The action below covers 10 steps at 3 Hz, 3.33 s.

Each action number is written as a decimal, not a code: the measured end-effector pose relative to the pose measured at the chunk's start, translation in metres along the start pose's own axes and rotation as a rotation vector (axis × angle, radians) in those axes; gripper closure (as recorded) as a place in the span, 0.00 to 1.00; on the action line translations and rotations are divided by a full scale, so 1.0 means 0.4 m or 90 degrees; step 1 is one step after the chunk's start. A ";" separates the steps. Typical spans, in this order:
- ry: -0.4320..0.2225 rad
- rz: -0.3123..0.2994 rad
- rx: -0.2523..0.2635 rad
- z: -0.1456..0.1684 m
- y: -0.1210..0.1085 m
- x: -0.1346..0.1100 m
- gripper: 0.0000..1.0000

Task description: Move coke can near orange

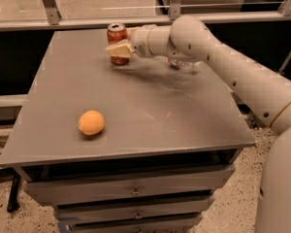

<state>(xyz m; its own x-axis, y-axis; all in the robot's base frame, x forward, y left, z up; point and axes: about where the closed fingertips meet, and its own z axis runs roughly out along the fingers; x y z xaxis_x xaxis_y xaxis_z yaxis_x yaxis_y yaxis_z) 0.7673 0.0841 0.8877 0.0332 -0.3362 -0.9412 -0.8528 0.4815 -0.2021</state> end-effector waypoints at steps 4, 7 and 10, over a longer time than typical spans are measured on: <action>-0.046 0.025 -0.021 -0.208 0.070 -0.115 1.00; -0.035 0.058 -0.046 -0.421 0.200 -0.076 1.00; -0.056 0.177 -0.119 -0.470 0.390 0.033 1.00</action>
Offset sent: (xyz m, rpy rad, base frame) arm -0.0233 -0.0364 0.0460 0.0358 -0.0044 -0.0224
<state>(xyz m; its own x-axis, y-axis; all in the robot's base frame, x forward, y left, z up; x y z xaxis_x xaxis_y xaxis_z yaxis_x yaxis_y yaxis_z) 0.5367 0.0026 0.8945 -0.1765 -0.1382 -0.9745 -0.9160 0.3855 0.1112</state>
